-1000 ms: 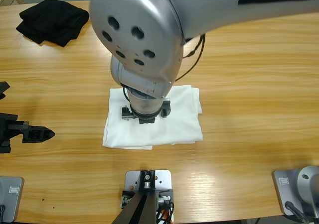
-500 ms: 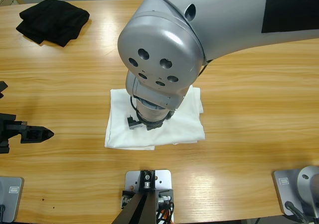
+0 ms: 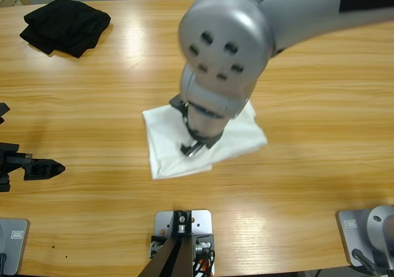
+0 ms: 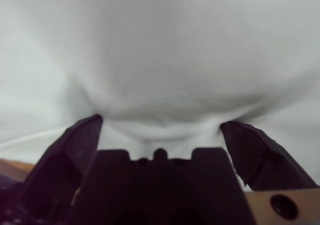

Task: Fold clothes

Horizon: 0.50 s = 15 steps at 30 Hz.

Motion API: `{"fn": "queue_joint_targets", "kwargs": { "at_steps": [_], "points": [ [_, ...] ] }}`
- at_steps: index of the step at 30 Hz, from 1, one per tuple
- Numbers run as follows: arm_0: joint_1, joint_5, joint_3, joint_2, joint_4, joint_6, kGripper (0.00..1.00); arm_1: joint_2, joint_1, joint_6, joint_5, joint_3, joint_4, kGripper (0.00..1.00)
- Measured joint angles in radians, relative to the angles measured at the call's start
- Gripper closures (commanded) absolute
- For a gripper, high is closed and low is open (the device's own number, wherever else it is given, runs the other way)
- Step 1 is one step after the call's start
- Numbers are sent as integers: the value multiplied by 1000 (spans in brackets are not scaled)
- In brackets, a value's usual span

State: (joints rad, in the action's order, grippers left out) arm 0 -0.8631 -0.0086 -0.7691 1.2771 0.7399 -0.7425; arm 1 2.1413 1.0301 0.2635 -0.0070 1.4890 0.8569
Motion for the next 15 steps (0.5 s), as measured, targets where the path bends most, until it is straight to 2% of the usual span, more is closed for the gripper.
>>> {"fn": "queue_joint_targets", "kwargs": {
  "at_steps": [6,8,11,15],
  "points": [
    [0,0,0,0,-2,0,4,-15,-117,-347,-22,-33,-8,0],
    [0,0,3,0,-3,0,4,-39,-174,-531,-22,-75,-31,0],
    [0,0,5,0,-9,0,4,-84,-224,-974,-89,-155,-86,0],
    [1,0,5,0,-19,0,4,-117,-258,-1179,-140,-216,-111,0]
  ]
}}
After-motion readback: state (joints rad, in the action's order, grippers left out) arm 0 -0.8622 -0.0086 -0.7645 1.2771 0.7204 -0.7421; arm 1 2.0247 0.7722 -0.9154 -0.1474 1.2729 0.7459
